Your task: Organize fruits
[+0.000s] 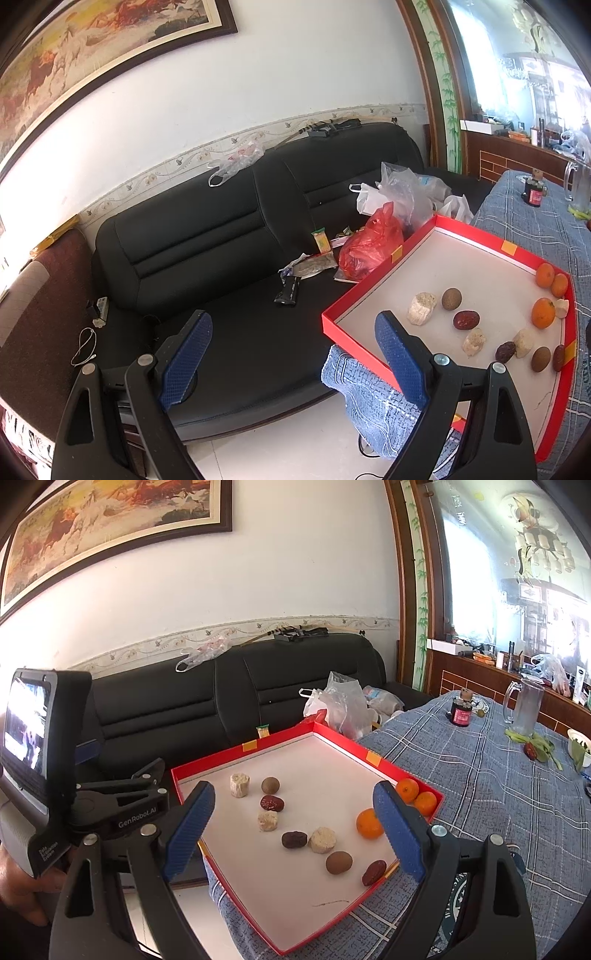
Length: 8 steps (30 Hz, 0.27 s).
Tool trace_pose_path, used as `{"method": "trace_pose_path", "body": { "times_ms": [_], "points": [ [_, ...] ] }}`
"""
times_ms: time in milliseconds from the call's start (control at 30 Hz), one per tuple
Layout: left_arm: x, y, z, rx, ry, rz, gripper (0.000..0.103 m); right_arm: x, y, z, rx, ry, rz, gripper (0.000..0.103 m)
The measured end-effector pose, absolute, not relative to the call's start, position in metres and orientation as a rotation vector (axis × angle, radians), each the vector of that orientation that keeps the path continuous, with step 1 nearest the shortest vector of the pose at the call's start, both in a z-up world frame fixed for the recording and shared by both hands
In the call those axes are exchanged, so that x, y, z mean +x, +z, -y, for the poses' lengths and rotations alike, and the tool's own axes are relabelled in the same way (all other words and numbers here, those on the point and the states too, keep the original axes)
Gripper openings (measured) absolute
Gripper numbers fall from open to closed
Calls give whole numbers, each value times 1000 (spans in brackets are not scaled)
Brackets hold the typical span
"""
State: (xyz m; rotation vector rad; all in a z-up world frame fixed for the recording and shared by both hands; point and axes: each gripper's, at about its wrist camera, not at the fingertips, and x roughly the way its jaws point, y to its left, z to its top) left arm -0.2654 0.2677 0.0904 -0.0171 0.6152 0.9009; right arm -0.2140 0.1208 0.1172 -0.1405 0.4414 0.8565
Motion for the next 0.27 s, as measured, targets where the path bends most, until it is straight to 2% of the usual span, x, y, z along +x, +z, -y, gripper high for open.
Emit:
{"method": "trace_pose_path", "body": {
  "times_ms": [267],
  "points": [
    [-264,104,-250,11,878,-579,90,-211,122,-104,-102,842,-433,88]
  ]
}}
